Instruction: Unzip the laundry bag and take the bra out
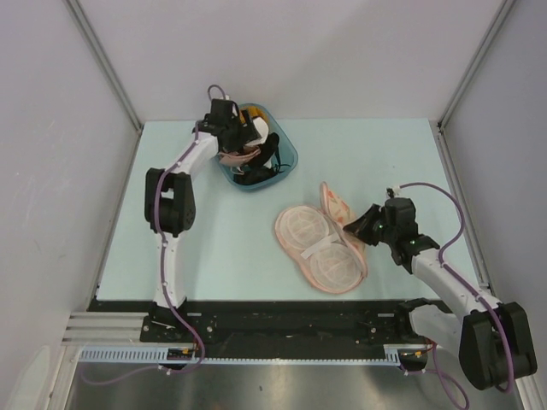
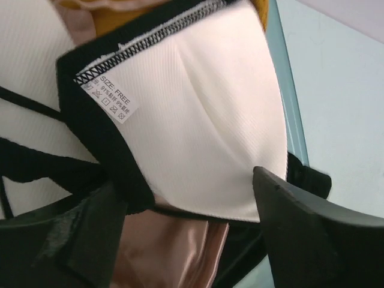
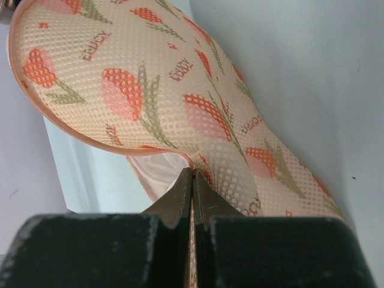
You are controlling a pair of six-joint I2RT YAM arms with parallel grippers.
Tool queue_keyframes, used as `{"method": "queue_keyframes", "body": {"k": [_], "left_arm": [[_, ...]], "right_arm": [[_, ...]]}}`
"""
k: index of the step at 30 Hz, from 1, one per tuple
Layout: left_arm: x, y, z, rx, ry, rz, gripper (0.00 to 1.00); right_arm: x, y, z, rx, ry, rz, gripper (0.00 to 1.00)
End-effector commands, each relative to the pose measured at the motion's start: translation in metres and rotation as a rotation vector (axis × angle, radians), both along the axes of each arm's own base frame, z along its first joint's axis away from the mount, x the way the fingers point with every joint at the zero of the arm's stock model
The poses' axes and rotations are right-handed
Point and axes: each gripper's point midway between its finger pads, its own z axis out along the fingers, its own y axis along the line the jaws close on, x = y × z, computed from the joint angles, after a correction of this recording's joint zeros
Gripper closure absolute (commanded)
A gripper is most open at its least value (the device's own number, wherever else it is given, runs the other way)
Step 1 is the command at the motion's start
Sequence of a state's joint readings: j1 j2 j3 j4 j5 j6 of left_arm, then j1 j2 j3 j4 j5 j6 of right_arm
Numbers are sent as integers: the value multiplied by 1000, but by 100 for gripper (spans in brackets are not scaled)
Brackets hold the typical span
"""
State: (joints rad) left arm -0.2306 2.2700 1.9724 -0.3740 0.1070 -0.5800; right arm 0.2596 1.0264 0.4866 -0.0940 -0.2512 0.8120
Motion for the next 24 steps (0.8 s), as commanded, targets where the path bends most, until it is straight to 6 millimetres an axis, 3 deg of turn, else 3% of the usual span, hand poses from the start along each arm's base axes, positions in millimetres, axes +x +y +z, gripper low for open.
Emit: {"method": "queue_keyframes", "body": {"k": [1,3,5,6,7,8,9,10,11,12,14,15,17,18,20,21,24], "left_arm": [[-21,1,65,22,-60,3,0],[-36,2,90,13,-98,-10,0],[-49,6,101,46,-93,-4,0],[-61,9,120,50,-123,-3,0],[-67,10,128,59,-135,-2,0],[-76,8,140,60,-165,-15,0],[-88,5,134,62,-158,-43,0],[-103,1,160,40,-221,-78,0],[-116,-16,167,16,-247,-162,0],[-132,-21,172,15,-254,-193,0],[-156,-37,162,41,-227,-266,0],[-165,-43,162,39,-225,-291,0],[-186,-54,170,20,-248,-346,0],[-202,-63,159,-19,-217,-412,0],[-221,-72,166,-82,-228,-473,0],[-230,-73,152,-95,-198,-488,0],[-251,-73,150,-120,-196,-515,0]], "right_arm": [[0,-2,15,15,-47,-18,100],[1,-6,21,17,-64,-39,100],[3,-9,32,39,-91,-64,100],[4,-9,37,46,-106,-70,100],[3,-10,44,52,-126,-75,100],[4,-13,47,50,-135,-86,100],[5,-18,50,37,-135,-102,100],[4,-22,57,30,-155,-120,100],[3,-32,55,6,-142,-149,100],[6,-41,61,-13,-158,-186,100],[6,-64,64,-66,-174,-249,100],[9,-74,75,-97,-198,-276,100],[7,-102,79,-191,-197,-340,100],[8,-109,88,-207,-213,-357,100],[8,-123,93,-230,-213,-385,100],[9,-133,94,-243,-210,-410,100],[13,-149,94,-240,-194,-447,100]]}}
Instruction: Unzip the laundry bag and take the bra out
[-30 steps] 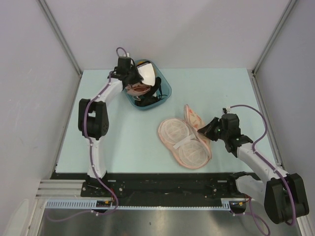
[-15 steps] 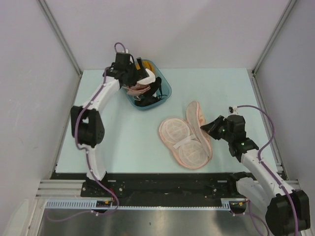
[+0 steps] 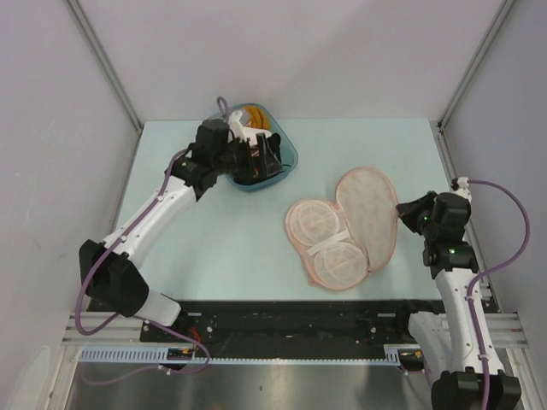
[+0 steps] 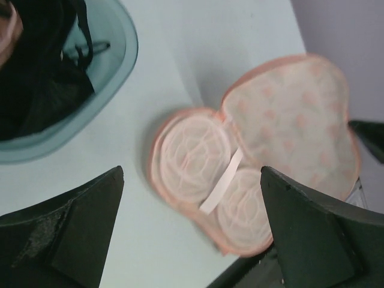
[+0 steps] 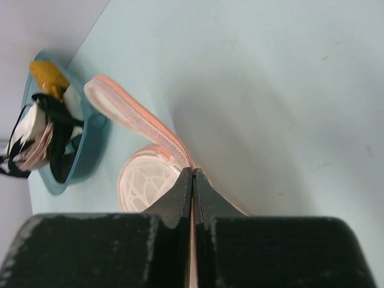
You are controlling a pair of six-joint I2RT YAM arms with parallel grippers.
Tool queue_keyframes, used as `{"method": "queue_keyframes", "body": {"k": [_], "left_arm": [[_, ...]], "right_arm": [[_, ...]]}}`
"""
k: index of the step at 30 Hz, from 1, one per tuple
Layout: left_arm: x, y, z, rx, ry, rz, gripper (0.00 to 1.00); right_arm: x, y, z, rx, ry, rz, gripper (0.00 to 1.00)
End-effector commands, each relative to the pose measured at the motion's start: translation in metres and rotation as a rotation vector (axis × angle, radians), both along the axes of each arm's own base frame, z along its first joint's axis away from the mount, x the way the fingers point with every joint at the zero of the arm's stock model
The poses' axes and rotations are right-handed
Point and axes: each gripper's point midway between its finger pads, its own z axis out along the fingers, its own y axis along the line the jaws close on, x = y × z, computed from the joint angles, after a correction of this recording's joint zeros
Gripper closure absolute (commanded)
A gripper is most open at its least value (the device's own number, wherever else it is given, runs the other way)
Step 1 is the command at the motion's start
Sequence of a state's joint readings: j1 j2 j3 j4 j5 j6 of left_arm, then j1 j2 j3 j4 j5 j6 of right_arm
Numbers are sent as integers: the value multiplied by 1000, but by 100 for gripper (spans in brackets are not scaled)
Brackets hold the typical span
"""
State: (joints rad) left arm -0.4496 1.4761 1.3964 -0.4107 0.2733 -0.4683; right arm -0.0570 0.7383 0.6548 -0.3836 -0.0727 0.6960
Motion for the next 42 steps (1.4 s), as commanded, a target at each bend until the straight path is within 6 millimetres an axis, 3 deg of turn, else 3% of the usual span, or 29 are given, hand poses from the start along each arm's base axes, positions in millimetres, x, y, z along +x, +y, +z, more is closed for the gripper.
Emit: {"method": "queue_keyframes", "body": {"k": [1,8,9,11,12,13,15,17,19,22,23,25,26,30,38,42], "left_arm": [[-32,-3,-1,-39,0,-100,0],[-57,25,25,8,-71,-48,0],[-60,28,32,3,-89,-43,0],[-65,30,32,4,-93,-43,0],[-67,30,33,-3,-96,-47,0],[-68,29,35,-13,-108,-52,0],[-71,27,30,-21,-86,-65,0],[-73,25,25,-20,-68,-77,0],[-74,27,23,-9,-64,-76,0],[-76,30,25,6,-76,-79,0],[-76,30,26,10,-79,-80,0],[-79,33,24,26,-83,-82,0],[-80,35,23,32,-85,-78,0],[-83,38,15,51,-78,-79,0],[-86,42,18,67,-85,-79,0],[-88,51,18,97,-94,-48,0]], "right_arm": [[0,-27,5,-58,21,-49,100],[13,-17,1,-74,24,-17,100],[14,-11,-1,-80,27,4,100],[18,23,-6,-96,28,124,97],[18,38,-9,-105,31,172,74],[17,60,-16,-116,47,248,61],[14,77,-25,-123,72,306,40],[12,86,-39,-125,125,336,37],[9,79,-47,-138,164,310,37],[1,61,-35,-120,152,245,36],[-4,49,-14,-107,83,200,36],[-16,33,2,-110,35,133,34],[-25,26,20,-106,-32,106,32],[-50,-4,40,-112,-88,-8,23],[-58,-30,7,-122,76,-127,20],[-56,-32,-10,-135,163,-122,11]]}}
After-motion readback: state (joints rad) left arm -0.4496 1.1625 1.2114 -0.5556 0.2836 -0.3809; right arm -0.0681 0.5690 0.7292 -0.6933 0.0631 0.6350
